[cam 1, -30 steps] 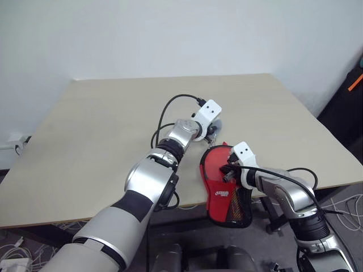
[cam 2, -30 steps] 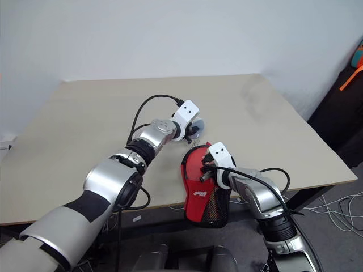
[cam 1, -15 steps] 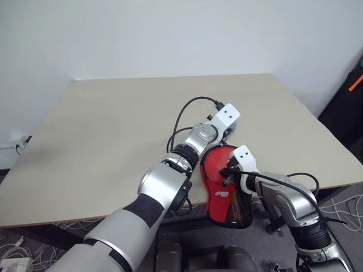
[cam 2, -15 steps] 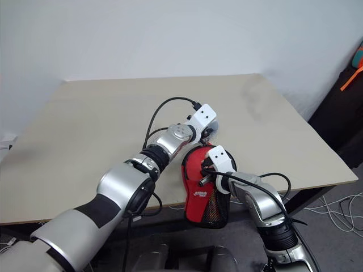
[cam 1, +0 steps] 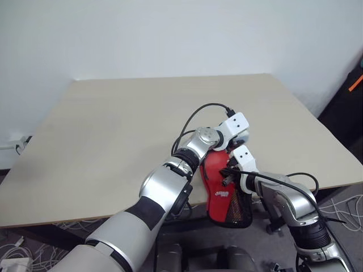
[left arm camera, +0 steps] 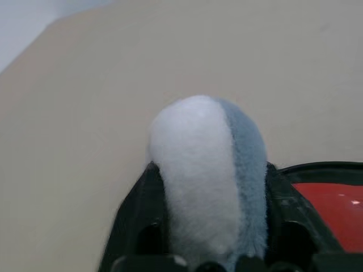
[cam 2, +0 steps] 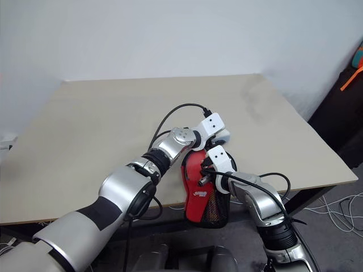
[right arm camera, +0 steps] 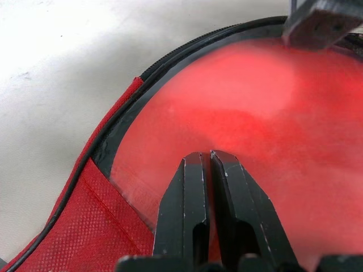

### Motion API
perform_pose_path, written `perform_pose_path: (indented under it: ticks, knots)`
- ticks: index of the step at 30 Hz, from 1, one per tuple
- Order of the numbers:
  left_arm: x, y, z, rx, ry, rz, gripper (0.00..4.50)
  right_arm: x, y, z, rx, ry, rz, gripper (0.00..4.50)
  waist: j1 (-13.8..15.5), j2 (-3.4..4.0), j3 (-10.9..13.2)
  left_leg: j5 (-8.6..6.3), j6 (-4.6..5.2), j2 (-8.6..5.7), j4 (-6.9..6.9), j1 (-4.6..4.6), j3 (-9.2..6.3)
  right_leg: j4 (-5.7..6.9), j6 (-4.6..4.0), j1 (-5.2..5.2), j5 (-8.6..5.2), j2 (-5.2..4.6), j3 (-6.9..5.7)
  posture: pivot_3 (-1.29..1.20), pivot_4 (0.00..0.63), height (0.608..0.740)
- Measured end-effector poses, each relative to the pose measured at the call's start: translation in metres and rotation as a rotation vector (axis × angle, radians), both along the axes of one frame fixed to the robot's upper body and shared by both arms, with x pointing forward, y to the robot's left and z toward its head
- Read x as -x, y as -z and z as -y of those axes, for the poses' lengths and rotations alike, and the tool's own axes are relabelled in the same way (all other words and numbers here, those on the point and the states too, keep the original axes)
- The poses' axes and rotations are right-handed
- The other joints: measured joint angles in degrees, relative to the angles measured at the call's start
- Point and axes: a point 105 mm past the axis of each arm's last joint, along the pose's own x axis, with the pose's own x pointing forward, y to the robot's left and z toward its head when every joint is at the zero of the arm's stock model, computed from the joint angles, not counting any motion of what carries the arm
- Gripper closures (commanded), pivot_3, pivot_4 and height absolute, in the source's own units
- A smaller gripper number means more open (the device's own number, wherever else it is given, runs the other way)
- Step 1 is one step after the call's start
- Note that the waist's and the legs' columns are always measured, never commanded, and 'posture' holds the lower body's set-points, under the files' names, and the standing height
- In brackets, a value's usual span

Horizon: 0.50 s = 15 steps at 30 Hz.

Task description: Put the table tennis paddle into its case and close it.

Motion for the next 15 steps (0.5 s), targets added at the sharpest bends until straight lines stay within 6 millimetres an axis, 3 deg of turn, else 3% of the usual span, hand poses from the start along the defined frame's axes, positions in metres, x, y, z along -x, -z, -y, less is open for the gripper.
perform_pose_path:
  ticks: [1, 9, 15]
  knots:
    - [0.002, -0.002, 0.002, 0.009, 0.027, -0.004, 1.03, 0.0, 0.0, -0.001, -0.001, -0.003, -0.001, 4.26, 0.0, 0.0, 0.0, 0.0, 0.0, 0.0, 0.0, 0.01, 0.0, 0.0, 0.0, 0.0, 0.0, 0.01, 0.0, 0.0, 0.0, 0.724]
    - [0.012, -0.013, 0.002, 0.113, 0.154, -0.103, 1.03, -0.001, -0.001, -0.008, -0.004, -0.055, 0.035, 4.26, -0.5, 0.03, 0.0, 0.0, -0.01, 0.04, -0.05, 0.01, 0.03, 0.01, -0.01, -0.05, -0.01, 0.05, 0.01, 0.0, 0.0, 0.724]
    - [0.006, -0.05, -0.012, 0.256, 0.218, -0.138, 1.03, 0.001, -0.002, -0.011, -0.03, -0.087, 0.033, 4.26, -0.5, 0.04, 0.0, 0.0, 0.0, 0.04, -0.05, 0.0, 0.03, 0.01, -0.01, -0.06, -0.01, 0.06, 0.01, 0.0, 0.0, 0.724]
